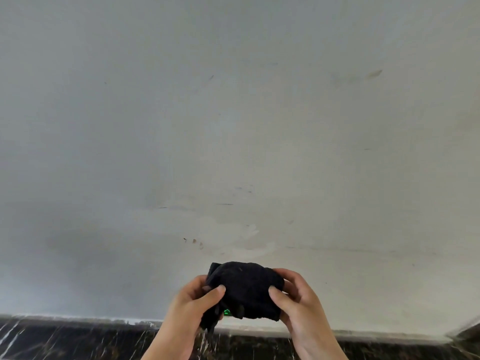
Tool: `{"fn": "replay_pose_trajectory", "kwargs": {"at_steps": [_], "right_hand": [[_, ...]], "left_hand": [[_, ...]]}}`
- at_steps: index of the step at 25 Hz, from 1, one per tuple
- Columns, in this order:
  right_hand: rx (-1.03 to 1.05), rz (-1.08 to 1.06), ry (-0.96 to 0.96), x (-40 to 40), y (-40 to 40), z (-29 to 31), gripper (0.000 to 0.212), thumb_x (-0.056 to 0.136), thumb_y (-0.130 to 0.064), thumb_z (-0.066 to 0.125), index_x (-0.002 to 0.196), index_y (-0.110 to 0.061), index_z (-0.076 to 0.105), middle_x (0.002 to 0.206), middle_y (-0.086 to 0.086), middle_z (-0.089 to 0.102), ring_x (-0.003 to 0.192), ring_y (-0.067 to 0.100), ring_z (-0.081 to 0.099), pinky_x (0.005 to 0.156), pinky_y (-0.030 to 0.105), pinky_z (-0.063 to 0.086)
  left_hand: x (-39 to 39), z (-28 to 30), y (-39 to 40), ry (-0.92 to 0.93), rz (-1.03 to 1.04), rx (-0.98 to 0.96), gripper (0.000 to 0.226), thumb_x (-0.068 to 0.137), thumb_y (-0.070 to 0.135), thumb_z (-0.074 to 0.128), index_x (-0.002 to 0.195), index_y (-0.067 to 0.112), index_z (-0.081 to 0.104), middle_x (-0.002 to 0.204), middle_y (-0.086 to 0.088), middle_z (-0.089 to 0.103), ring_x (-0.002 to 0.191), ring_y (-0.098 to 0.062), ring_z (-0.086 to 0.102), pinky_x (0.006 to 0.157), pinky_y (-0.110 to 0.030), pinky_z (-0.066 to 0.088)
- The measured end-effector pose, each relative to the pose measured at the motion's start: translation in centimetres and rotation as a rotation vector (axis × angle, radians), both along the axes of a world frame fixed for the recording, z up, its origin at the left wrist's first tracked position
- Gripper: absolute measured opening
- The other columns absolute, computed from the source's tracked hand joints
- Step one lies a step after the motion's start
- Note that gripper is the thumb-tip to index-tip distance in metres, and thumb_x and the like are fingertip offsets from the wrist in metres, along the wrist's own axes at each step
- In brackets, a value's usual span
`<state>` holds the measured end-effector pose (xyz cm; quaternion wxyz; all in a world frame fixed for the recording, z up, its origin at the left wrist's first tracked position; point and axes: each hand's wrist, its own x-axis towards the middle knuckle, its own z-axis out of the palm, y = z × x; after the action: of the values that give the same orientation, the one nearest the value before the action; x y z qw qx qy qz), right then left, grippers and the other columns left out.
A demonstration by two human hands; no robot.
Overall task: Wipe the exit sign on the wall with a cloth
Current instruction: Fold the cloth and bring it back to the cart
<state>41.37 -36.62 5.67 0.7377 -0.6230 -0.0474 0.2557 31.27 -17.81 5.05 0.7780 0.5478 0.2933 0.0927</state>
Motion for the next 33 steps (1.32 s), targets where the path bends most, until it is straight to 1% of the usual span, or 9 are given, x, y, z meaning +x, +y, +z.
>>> {"fn": "replay_pose_trajectory", "kwargs": {"at_steps": [3,5,7,9,15,20,24,28,33], "right_hand": [[0.003,0.033,-0.025,-0.2,0.7,0.7,0.033,0.086,0.002,0.065,0.091,-0.029,0.074,0.097,0.005,0.077,0.088,0.025,0.073,0.070,0.035,0.058],[-0.003,0.066,-0.050,-0.5,1.6,1.1,0.032,0.086,-0.001,0.066,0.093,-0.031,0.074,0.098,0.004,0.077,0.090,0.023,0.073,0.073,0.034,0.058],[-0.007,0.098,-0.072,-0.9,3.1,1.4,0.030,0.086,-0.004,0.068,0.093,-0.033,0.073,0.095,0.003,0.077,0.088,0.019,0.073,0.069,0.026,0.057],[0.001,0.142,-0.062,-1.6,5.2,1.6,0.027,0.086,-0.007,0.069,0.091,-0.033,0.073,0.091,0.002,0.077,0.088,0.017,0.072,0.067,0.024,0.056],[0.069,0.414,0.133,-6.5,14.5,1.5,0.017,0.087,-0.005,0.066,0.098,-0.016,0.071,0.098,0.007,0.073,0.084,0.021,0.074,0.065,0.040,0.058],[0.021,0.645,0.089,-12.5,23.3,1.9,0.018,0.086,-0.004,0.067,0.098,-0.018,0.071,0.099,0.006,0.074,0.088,0.023,0.073,0.066,0.032,0.058],[-0.003,0.797,0.057,-17.0,29.5,1.4,0.022,0.086,-0.002,0.066,0.095,-0.021,0.074,0.095,0.003,0.076,0.084,0.021,0.074,0.063,0.027,0.057],[-0.047,0.878,-0.001,-20.9,35.0,0.4,0.023,0.086,-0.001,0.066,0.094,-0.021,0.074,0.094,0.004,0.077,0.081,0.018,0.075,0.062,0.027,0.057],[-0.125,0.884,-0.119,-23.3,39.6,-2.0,0.024,0.085,-0.001,0.066,0.093,-0.023,0.072,0.094,0.002,0.075,0.076,0.008,0.072,0.060,0.018,0.054]], "left_hand": [[-0.7,0.7,0.2,-0.006,0.014,0.012,0.008,0.091,-0.005,0.067,0.098,-0.004,0.069,0.066,-0.010,0.064,0.058,-0.021,0.063,0.055,-0.033,0.052],[-1.5,1.1,0.6,-0.008,0.040,0.012,0.009,0.093,-0.002,0.066,0.101,-0.002,0.070,0.075,-0.013,0.071,0.063,-0.022,0.066,0.055,-0.032,0.055],[-2.6,1.5,1.5,-0.017,0.102,-0.012,0.011,0.095,0.001,0.065,0.104,0.001,0.072,0.087,-0.015,0.076,0.071,-0.025,0.072,0.059,-0.032,0.058],[-4.2,1.7,2.6,-0.022,0.172,-0.055,0.013,0.097,0.004,0.064,0.106,0.007,0.073,0.097,-0.015,0.079,0.082,-0.026,0.077,0.062,-0.034,0.060],[-12.2,1.0,7.7,-0.087,0.463,-0.112,0.017,0.099,0.003,0.060,0.114,0.003,0.068,0.107,-0.021,0.076,0.099,-0.036,0.075,0.078,-0.045,0.060],[-21.0,-0.2,12.1,-0.086,0.733,-0.120,0.024,0.090,-0.004,0.067,0.114,-0.002,0.064,0.099,-0.022,0.077,0.093,-0.036,0.076,0.072,-0.043,0.061],[-26.9,-0.4,14.7,-0.077,0.798,-0.155,0.044,0.078,0.026,0.079,0.113,0.002,0.067,0.108,-0.021,0.076,0.098,-0.036,0.075,0.077,-0.042,0.058],[-31.0,-0.9,16.9,-0.037,0.968,-0.152,0.028,0.088,0.022,0.074,0.105,0.001,0.068,0.092,-0.014,0.079,0.075,-0.022,0.077,0.055,-0.029,0.057],[-32.3,-3.2,18.9,0.067,1.072,-0.148,0.021,0.098,0.022,0.068,0.106,0.003,0.068,0.091,-0.011,0.080,0.077,-0.022,0.078,0.054,-0.030,0.058]]}}
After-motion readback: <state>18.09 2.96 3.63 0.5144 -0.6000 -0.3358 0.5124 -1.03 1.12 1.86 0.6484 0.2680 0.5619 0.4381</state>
